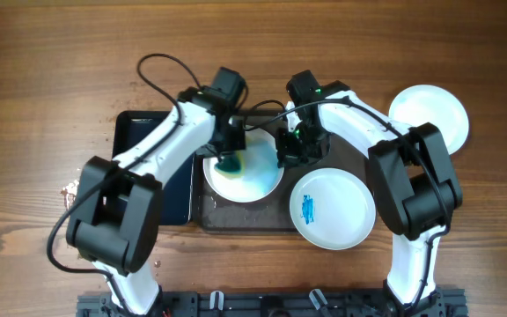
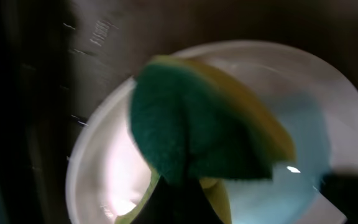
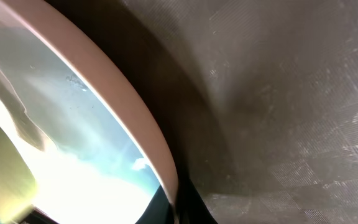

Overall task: Clean dirty plates on tray and stack at the side
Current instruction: 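Scrub the blue paint on the plate with the sponge in the left gripper, then return the sponge to the black tray and release it with the left gripper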

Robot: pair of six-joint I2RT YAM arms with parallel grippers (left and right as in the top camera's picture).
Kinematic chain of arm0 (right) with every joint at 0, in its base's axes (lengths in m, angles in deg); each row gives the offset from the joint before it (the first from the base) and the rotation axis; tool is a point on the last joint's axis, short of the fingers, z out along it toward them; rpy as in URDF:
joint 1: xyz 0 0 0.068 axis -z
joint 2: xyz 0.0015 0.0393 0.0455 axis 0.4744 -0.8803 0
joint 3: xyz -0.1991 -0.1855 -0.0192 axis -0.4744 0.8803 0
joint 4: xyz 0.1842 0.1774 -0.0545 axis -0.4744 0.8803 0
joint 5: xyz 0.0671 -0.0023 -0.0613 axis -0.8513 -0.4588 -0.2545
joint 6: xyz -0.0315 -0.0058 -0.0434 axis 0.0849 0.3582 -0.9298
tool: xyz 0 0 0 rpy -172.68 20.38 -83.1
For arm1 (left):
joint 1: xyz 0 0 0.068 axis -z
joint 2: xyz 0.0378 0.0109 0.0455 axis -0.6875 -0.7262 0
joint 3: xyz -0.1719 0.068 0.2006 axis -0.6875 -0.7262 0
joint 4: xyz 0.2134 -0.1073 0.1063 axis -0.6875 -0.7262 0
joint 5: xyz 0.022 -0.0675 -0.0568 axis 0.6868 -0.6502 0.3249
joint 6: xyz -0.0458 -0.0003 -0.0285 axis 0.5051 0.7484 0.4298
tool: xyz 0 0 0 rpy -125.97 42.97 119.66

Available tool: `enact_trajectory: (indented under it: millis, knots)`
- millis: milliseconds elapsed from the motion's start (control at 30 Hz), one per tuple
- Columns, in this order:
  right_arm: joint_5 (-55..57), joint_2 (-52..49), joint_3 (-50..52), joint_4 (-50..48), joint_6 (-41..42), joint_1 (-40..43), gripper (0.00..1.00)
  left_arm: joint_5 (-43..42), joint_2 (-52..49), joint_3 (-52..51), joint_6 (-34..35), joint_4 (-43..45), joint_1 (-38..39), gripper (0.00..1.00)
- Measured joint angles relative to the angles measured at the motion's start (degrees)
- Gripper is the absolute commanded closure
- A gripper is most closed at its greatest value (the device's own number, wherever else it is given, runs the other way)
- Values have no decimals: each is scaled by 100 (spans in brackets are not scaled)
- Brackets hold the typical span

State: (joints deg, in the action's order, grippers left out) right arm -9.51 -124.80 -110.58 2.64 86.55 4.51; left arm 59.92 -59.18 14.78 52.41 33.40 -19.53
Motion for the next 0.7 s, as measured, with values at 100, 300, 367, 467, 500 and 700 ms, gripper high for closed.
enact_trajectory:
  millis: [100,300,367,467,500,700]
  knots:
    - [0,0,0,13,0,0,96,190,0,0,2,-63,-417,96]
    - [0,0,0,11,-2,0,96,232,72,4,2,-374,-590,96]
    - [0,0,0,11,-2,0,96,339,273,4,20,-396,-525,96]
    - [2,0,-2,11,-2,0,96,455,876,26,122,-396,-483,96]
    - [0,0,-2,11,0,0,96,481,1060,55,151,-398,-483,96]
    - [2,0,0,13,-17,2,96,835,1655,166,354,-1071,-1049,96]
